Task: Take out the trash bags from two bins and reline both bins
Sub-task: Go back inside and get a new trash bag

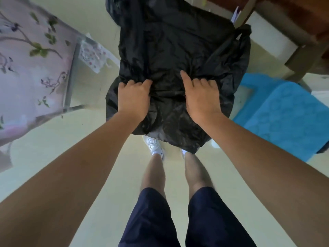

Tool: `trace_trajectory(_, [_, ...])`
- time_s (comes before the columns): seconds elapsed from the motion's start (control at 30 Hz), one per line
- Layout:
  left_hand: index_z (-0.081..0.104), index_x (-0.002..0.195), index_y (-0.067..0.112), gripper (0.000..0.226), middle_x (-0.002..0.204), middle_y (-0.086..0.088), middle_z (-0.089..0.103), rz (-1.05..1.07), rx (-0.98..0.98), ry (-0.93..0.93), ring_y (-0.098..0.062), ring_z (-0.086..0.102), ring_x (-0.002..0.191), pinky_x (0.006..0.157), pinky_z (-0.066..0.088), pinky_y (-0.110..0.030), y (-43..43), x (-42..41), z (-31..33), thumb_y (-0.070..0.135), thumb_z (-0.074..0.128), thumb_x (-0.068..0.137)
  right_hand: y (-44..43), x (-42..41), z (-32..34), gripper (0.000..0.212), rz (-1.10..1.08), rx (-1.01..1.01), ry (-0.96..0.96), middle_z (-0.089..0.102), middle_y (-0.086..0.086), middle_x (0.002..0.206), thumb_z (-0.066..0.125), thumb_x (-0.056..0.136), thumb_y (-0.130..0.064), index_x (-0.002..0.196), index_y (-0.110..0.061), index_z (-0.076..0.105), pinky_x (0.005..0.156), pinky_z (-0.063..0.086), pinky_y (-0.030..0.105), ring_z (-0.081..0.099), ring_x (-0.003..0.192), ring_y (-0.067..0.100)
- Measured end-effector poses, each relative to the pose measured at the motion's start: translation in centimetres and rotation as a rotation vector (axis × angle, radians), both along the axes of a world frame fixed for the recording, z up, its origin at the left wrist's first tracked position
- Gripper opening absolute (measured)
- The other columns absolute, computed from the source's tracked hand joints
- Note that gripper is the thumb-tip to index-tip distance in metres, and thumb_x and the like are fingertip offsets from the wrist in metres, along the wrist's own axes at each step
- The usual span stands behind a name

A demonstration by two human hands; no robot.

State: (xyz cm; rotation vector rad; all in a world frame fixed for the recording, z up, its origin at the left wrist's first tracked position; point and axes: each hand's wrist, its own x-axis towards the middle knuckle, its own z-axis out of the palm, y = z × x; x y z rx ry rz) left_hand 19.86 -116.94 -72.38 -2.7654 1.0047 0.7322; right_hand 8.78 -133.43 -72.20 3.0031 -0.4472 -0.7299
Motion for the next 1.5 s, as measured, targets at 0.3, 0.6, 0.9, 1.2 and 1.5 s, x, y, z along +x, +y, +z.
trace_trajectory(0.3, [0.056, 0.091, 0.005, 0.011, 0.095, -0.017, 0.055, 0.267, -0.227, -0.094, -0.038, 0.050, 0.092, 0.074, 0.033, -0.042, 0.3, 0.5, 1.6, 0.007, 0.055, 0.080, -2.8, 2.0, 2.4, 0.061, 0.038, 0.388, 0.070, 0.058, 0.010, 0.108, 0.058, 0.080, -0.072, 0.110, -0.020, 0.065, 0.089, 0.043, 0.042, 0.060, 0.099, 0.035])
trace_trajectory(0.6, [0.036, 0.081, 0.015, 0.025, 0.083, -0.005, 0.043, 0.489, -0.456, -0.156, -0.026, 0.038, 0.079, 0.071, 0.024, -0.034, 0.9, -1.1, 6.1, -0.002, 0.044, 0.065, -2.5, 0.6, 5.7, 0.042, -0.057, 0.579, 0.007, 0.063, 0.009, 0.096, 0.041, 0.101, -0.051, 0.084, -0.019, 0.062, 0.074, 0.048, 0.039, 0.062, 0.092, 0.035])
trace_trajectory(0.9, [0.030, 0.077, 0.017, 0.024, 0.079, -0.001, 0.040, 0.473, -0.609, -0.157, -0.018, 0.031, 0.077, 0.071, 0.018, -0.028, 3.8, -5.6, 13.4, -0.001, 0.040, 0.064, 1.2, -0.3, 9.0, 0.130, -0.486, 0.658, -0.225, -0.008, 0.012, 0.165, 0.086, 0.069, -0.044, 0.158, -0.027, -0.008, 0.093, 0.049, 0.046, 0.058, 0.119, 0.042])
trace_trajectory(1.2, [0.034, 0.073, 0.019, 0.037, 0.075, -0.004, 0.049, 0.447, -0.629, -0.221, -0.016, 0.036, 0.077, 0.062, 0.018, -0.030, 11.5, -11.0, 22.2, -0.009, 0.054, 0.060, 6.2, -2.8, 16.9, 0.137, -0.302, 0.668, -0.237, 0.003, 0.014, 0.165, 0.089, 0.063, -0.045, 0.157, -0.010, -0.005, 0.121, 0.019, 0.049, 0.013, 0.149, 0.035])
trace_trajectory(1.5, [0.034, 0.073, 0.019, 0.050, 0.078, 0.006, 0.041, 0.663, -0.778, -0.444, -0.011, 0.029, 0.075, 0.062, 0.029, -0.029, 32.4, -16.8, 33.0, -0.018, 0.061, 0.053, 23.4, -1.5, 26.7, 0.099, 0.000, 0.649, -0.353, 0.026, 0.016, 0.159, 0.066, 0.082, -0.056, 0.156, -0.009, 0.019, 0.117, 0.027, 0.052, 0.026, 0.144, 0.038])
